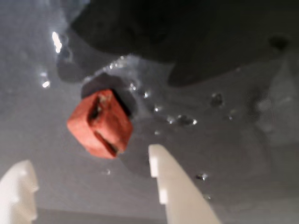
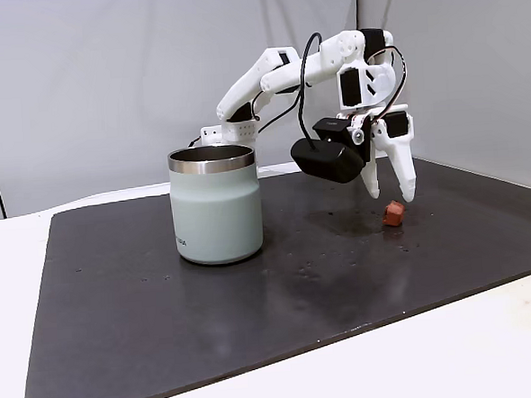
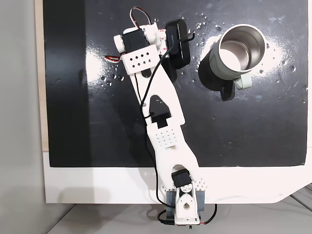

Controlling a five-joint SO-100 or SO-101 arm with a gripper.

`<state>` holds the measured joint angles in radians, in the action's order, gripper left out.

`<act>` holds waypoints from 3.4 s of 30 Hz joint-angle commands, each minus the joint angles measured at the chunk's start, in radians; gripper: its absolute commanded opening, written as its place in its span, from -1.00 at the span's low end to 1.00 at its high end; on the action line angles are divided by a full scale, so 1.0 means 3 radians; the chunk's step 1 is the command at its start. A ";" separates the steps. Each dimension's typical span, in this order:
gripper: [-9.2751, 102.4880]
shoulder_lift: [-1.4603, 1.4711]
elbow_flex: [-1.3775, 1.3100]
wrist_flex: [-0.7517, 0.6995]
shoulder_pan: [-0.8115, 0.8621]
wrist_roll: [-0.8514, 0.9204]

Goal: Grasp a cube and put it in the cup.

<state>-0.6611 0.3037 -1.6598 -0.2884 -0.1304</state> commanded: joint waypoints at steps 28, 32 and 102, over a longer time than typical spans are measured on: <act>-0.75 0.0516 -0.0721 -0.0036 0.0026 0.0051; -0.77 0.0476 -0.0711 -0.0041 0.0026 0.0046; -0.83 -0.1723 0.0337 -0.0460 0.2475 0.0419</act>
<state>-1.1720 0.4709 -1.7917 0.4449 -0.0169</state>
